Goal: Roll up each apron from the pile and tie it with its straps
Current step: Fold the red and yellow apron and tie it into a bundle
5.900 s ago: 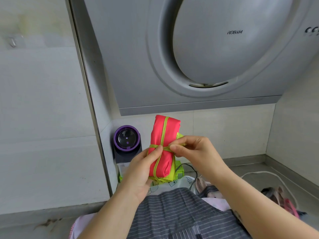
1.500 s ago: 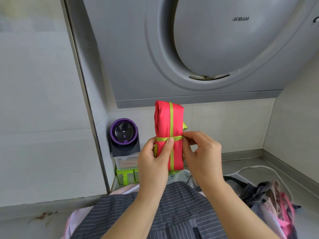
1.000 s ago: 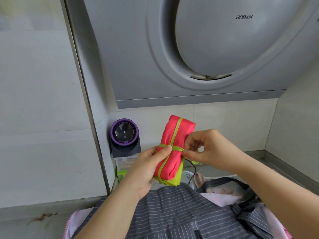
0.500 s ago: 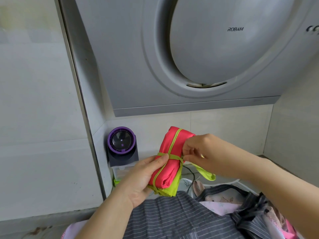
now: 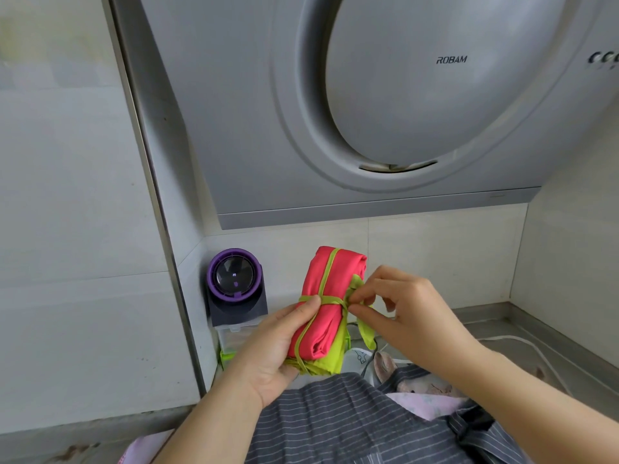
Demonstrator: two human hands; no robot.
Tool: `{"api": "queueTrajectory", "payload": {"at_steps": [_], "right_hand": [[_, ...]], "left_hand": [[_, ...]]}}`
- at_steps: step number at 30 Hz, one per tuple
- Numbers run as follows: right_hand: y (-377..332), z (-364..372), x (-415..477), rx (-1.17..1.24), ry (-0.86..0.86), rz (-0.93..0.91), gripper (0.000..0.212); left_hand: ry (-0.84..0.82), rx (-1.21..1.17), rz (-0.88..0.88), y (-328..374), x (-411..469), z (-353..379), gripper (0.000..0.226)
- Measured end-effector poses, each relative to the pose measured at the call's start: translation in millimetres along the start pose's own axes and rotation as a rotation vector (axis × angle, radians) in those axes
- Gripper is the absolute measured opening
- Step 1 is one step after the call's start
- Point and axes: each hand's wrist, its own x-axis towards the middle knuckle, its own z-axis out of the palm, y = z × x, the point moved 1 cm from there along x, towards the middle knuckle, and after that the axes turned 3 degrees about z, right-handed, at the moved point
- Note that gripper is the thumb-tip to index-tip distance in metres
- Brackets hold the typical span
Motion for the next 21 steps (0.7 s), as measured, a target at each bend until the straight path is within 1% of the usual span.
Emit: {"api": "queueTrajectory", "payload": {"at_steps": [4, 6, 7, 10, 12, 13, 15, 16, 17, 18, 19, 20, 21], "right_hand": [[-4, -2, 5, 0.086, -0.034, 0.087, 0.005], [-5, -3, 7, 0.097, -0.065, 0.100, 0.002], [-5, -4, 8, 0.091, -0.093, 0.094, 0.005], [-3, -9, 12, 0.150, -0.244, 0.106, 0.015], [-4, -17, 14, 0.210, -0.375, 0.153, 0.015], [-4, -21, 16, 0.202, -0.431, 0.165, 0.014], [-5, -29, 19, 0.088, -0.512, 0.139, 0.011], [-6, -30, 19, -0.044, -0.525, 0.094, 0.008], [-9, -29, 19, -0.222, -0.487, 0.016, 0.007], [-8, -26, 17, -0.407, -0.392, -0.094, 0.010], [-10, -20, 13, -0.501, -0.310, -0.174, 0.012], [-14, -16, 8, -0.512, -0.257, -0.197, 0.013], [-16, -13, 5, -0.476, -0.251, -0.176, 0.011]], "left_hand": [[0.022, 0.037, 0.025, 0, 1, 2, 0.040], [0.034, 0.070, 0.042, 0, 1, 3, 0.042], [0.038, 0.084, 0.046, -1, 0, 4, 0.042], [0.036, 0.134, 0.046, -2, -2, 2, 0.041], [0.024, 0.183, 0.041, -2, -3, 1, 0.043], [0.016, 0.203, 0.040, -2, -3, 0, 0.042], [0.005, 0.243, 0.046, -2, -3, 0, 0.040], [0.008, 0.269, 0.055, -2, -2, 0, 0.041], [0.018, 0.291, 0.069, -3, -2, 1, 0.041], [0.033, 0.297, 0.085, -4, -1, 2, 0.041], [0.054, 0.284, 0.098, -5, 0, 3, 0.041], [0.073, 0.266, 0.110, -7, 1, 4, 0.040], [0.089, 0.252, 0.119, -8, 1, 5, 0.039]]}}
